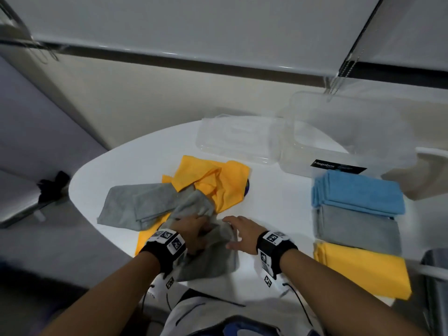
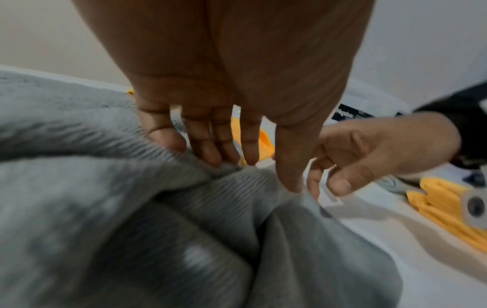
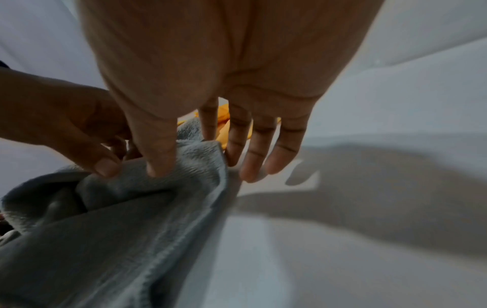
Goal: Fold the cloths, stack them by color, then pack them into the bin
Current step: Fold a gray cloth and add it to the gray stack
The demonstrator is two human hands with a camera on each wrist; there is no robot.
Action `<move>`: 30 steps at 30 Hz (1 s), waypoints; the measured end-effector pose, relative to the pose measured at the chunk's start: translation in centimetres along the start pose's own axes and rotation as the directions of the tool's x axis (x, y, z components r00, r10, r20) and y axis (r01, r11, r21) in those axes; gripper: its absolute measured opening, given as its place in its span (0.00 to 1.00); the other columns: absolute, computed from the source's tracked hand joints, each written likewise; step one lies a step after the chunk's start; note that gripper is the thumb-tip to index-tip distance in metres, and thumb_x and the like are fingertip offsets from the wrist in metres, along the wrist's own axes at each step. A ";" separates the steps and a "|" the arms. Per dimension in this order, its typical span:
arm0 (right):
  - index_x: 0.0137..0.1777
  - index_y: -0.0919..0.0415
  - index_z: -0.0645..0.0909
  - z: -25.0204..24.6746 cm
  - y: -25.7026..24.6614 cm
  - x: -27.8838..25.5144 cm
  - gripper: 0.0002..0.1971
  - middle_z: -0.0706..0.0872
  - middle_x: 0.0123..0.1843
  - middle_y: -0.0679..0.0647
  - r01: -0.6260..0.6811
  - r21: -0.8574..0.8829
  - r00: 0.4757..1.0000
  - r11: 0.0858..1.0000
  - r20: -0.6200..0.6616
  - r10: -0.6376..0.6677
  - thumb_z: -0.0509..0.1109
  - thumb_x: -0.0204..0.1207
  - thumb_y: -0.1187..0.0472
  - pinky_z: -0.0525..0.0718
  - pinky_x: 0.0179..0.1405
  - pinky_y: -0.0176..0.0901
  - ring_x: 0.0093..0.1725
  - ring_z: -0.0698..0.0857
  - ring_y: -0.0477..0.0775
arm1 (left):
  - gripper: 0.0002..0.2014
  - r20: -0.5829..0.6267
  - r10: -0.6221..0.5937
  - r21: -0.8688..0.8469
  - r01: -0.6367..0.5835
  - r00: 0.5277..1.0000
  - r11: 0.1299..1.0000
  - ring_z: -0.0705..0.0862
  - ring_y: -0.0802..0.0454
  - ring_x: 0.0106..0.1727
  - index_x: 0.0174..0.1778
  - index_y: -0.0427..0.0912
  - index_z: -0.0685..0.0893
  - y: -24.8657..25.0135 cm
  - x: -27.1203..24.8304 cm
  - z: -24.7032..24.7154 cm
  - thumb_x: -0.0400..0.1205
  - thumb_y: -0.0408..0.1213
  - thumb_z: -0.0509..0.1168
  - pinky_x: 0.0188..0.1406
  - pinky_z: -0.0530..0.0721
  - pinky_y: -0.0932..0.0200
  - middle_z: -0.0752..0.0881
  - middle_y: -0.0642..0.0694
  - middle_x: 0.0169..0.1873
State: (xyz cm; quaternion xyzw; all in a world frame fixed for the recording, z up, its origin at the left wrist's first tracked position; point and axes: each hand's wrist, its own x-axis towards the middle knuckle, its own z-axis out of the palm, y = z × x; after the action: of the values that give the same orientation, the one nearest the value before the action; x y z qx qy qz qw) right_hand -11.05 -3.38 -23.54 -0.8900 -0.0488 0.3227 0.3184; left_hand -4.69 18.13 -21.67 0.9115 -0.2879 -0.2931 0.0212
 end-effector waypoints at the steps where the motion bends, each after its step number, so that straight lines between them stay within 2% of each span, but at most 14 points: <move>1: 0.78 0.47 0.65 0.6 -0.4 0.6 0.35 0.78 0.68 0.57 -0.014 -0.015 1.000 1.000 -0.015 0.014 0.75 0.73 0.46 0.79 0.62 0.51 0.64 0.80 0.60 | 0.26 0.001 -0.009 0.020 0.009 1.000 1.000 0.78 0.44 0.64 0.67 0.60 0.74 -0.2 -0.2 0.3 0.75 0.64 0.60 0.56 0.77 0.51 0.77 0.51 0.64; 4: 0.65 0.53 0.77 1.6 -1.0 1.7 0.20 0.85 0.60 0.57 -0.043 -0.041 0.994 0.998 -0.097 0.039 0.72 0.75 0.50 0.79 0.52 0.46 0.59 0.83 0.61 | 0.26 0.064 -0.005 0.090 0.000 0.998 0.996 0.72 0.40 0.70 0.72 0.66 0.70 -0.1 -0.2 1.5 0.76 0.60 0.60 0.66 0.73 0.41 0.71 0.48 0.69; 6: 0.58 0.52 0.81 1.2 -1.4 1.5 0.13 0.87 0.52 0.55 -0.032 0.048 0.984 0.998 -0.171 0.040 0.73 0.75 0.53 0.79 0.46 0.42 0.53 0.85 0.58 | 0.23 0.018 0.035 0.048 -0.036 0.999 0.998 0.72 0.39 0.70 0.72 0.66 0.71 -0.1 0.0 1.6 0.80 0.61 0.55 0.66 0.73 0.41 0.73 0.47 0.70; 9: 0.53 0.49 0.84 -1.0 -1.8 0.6 0.09 0.84 0.42 0.51 0.005 0.268 0.956 0.964 -0.284 0.074 0.77 0.74 0.55 0.78 0.43 0.38 0.43 0.84 0.53 | 0.29 -0.119 0.100 -0.037 -0.105 0.988 0.994 0.80 0.42 0.62 0.59 0.54 0.82 -0.1 0.7 0.5 0.76 0.65 0.45 0.57 0.78 0.49 0.82 0.47 0.58; 12: 0.45 0.43 0.87 -4.5 -2.6 -1.1 0.06 0.83 0.34 0.48 0.120 0.529 0.931 0.840 -0.354 0.090 0.77 0.74 0.58 0.78 0.40 0.41 0.35 0.80 0.49 | 0.28 -0.233 0.089 -0.267 -0.151 0.968 0.952 0.83 0.42 0.51 0.47 0.50 0.80 0.4 1.0 -2.2 0.71 0.65 0.44 0.46 0.79 0.53 0.86 0.45 0.47; 14: 0.44 0.44 0.89 -7.2 -3.6 -2.7 0.12 0.85 0.36 0.50 0.229 0.591 0.888 0.773 -0.452 0.082 0.74 0.77 0.65 0.77 0.39 0.39 0.36 0.80 0.48 | 0.21 -0.255 0.098 -0.410 -0.199 0.962 0.890 0.82 0.46 0.44 0.44 0.55 0.76 0.8 1.2 -4.3 0.73 0.67 0.50 0.41 0.79 0.54 0.84 0.47 0.40; 16: 0.44 0.52 0.89 -9.6 -4.6 -4.3 0.13 0.89 0.39 0.45 0.347 0.610 0.825 0.712 -0.560 0.078 0.70 0.78 0.72 0.77 0.43 0.34 0.39 0.81 0.43 | 0.16 -0.256 0.153 -0.504 -0.267 0.954 0.821 0.81 0.50 0.38 0.42 0.57 0.72 1.7 1.4 -6.8 0.73 0.66 0.59 0.37 0.78 0.57 0.84 0.48 0.36; 18: 0.44 0.56 0.88 -11.9 -5.5 -5.7 0.11 0.89 0.40 0.42 0.437 0.616 0.763 0.655 -0.640 0.092 0.70 0.78 0.72 0.78 0.48 0.32 0.41 0.82 0.40 | 0.19 -0.256 0.239 -0.616 -0.348 0.937 0.706 0.82 0.51 0.37 0.49 0.56 0.73 2.7 1.3 -9.3 0.71 0.63 0.67 0.38 0.80 0.56 0.85 0.49 0.37; 20: 0.43 0.55 0.89 -13.6 -6.2 -7.0 0.11 0.89 0.41 0.45 0.504 0.617 0.714 0.604 -0.691 0.111 0.70 0.77 0.71 0.80 0.52 0.37 0.44 0.83 0.44 | 0.21 -0.245 0.296 -0.685 -0.381 0.923 0.621 0.80 0.53 0.41 0.58 0.55 0.75 3.7 1.5 -11.1 0.73 0.56 0.72 0.40 0.78 0.60 0.84 0.52 0.43; 22: 0.47 0.59 0.87 -14.8 -6.6 -7.9 0.12 0.90 0.41 0.46 0.542 0.641 0.699 0.544 -0.703 0.131 0.66 0.80 0.75 0.82 0.50 0.38 0.44 0.85 0.45 | 0.22 -0.288 0.328 -0.654 -0.435 0.900 0.618 0.79 0.53 0.51 0.64 0.52 0.75 4.7 1.6 -12.6 0.77 0.50 0.73 0.47 0.73 0.62 0.82 0.51 0.52; 24: 0.53 0.61 0.86 -15.5 -6.9 -8.9 0.15 0.90 0.45 0.48 0.574 0.668 0.703 0.473 -0.699 0.134 0.61 0.80 0.78 0.84 0.49 0.38 0.47 0.86 0.47 | 0.24 -0.368 0.367 -0.630 -0.519 0.855 0.578 0.78 0.53 0.57 0.66 0.51 0.74 6.2 1.5 -13.7 0.77 0.49 0.73 0.48 0.71 0.63 0.80 0.51 0.58; 27: 0.60 0.59 0.85 -15.7 -7.2 -9.4 0.23 0.88 0.61 0.54 0.600 0.645 0.685 0.473 -0.720 0.112 0.60 0.77 0.83 0.84 0.61 0.47 0.63 0.85 0.54 | 0.31 -0.470 0.390 -0.702 -0.603 0.792 0.379 0.79 0.54 0.55 0.64 0.47 0.67 8.8 0.9 -14.8 0.71 0.54 0.72 0.47 0.75 0.63 0.76 0.52 0.56; 28: 0.62 0.59 0.84 -15.5 -7.3 -9.4 0.24 0.86 0.64 0.56 0.606 0.636 0.672 0.477 -0.731 0.122 0.61 0.76 0.84 0.85 0.60 0.48 0.64 0.85 0.54 | 0.34 -0.483 0.390 -0.731 -0.606 0.784 0.313 0.79 0.55 0.55 0.62 0.46 0.64 9.5 0.9 -14.7 0.68 0.55 0.74 0.47 0.77 0.63 0.75 0.54 0.55; 30: 0.65 0.59 0.82 -15.3 -7.2 -9.5 0.24 0.86 0.62 0.56 0.603 0.655 0.670 0.455 -0.726 0.157 0.65 0.75 0.83 0.88 0.52 0.47 0.57 0.88 0.54 | 0.37 -0.472 0.403 -0.771 -0.589 0.784 0.242 0.82 0.53 0.55 0.60 0.47 0.62 10.4 0.9 -14.5 0.65 0.58 0.77 0.50 0.83 0.57 0.76 0.56 0.55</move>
State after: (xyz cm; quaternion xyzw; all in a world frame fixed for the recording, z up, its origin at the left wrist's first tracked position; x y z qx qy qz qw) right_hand -8.43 -8.64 -5.02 -0.6356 0.1154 -0.1130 0.7550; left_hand -1.47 7.08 -7.95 0.6371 -0.3574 -0.2948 0.6160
